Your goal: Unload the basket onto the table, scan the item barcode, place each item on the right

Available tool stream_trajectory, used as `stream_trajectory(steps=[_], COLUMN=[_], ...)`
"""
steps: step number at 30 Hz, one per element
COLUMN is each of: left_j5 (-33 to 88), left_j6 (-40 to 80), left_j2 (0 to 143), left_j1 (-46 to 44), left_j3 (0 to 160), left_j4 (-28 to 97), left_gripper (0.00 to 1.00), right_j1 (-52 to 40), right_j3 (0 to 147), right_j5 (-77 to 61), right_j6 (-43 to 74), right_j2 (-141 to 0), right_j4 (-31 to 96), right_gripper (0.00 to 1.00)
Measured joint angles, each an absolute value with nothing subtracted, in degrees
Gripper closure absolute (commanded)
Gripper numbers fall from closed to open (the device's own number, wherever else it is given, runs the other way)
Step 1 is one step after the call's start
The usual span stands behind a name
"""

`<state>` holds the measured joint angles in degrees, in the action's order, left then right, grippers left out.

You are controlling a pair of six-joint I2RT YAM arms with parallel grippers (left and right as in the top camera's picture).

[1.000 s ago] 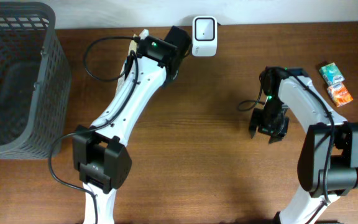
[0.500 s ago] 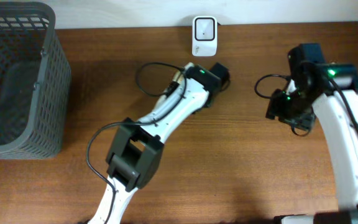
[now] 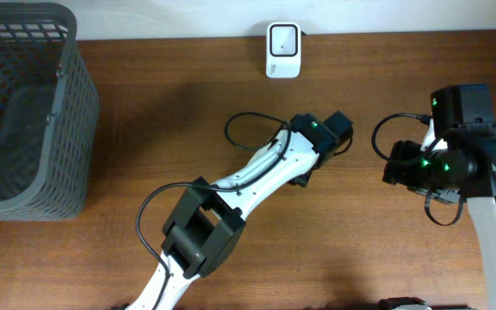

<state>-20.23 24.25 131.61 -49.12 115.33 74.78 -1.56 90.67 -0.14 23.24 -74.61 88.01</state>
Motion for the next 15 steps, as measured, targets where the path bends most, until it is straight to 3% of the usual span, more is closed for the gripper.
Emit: stream_trajectory(steps=[1,3,5,15], left_j5=[-19.3,-16.9,-12.9,-2.5], left_j6=[24.3,24.1,23.9,18.0], left_j2=[131.6,131.7,131.7,131.6], left_j1=[-49.2,-48.8,-47.5,-36.7], left_j3=[115.6,117.3,121.5,142.0], left_j4=[75.9,78.7,82.4,95.4], left_gripper=[0.57,0.18,0.01,0.00], right_j1=[-1.6,-1.6,-1.6,-1.6], right_j3=[90.7,90.7,90.7,90.7], right_j5=[-0.1,0.0,0.0,-1.1], right_j6=[23.2,23.2,23.1,22.9], right_j2=[-74.6,-74.6,-74.6,-74.6], right_j4=[88.1,88.1,88.0,86.6], right_gripper=[0.23,0.18,0.12,0.09])
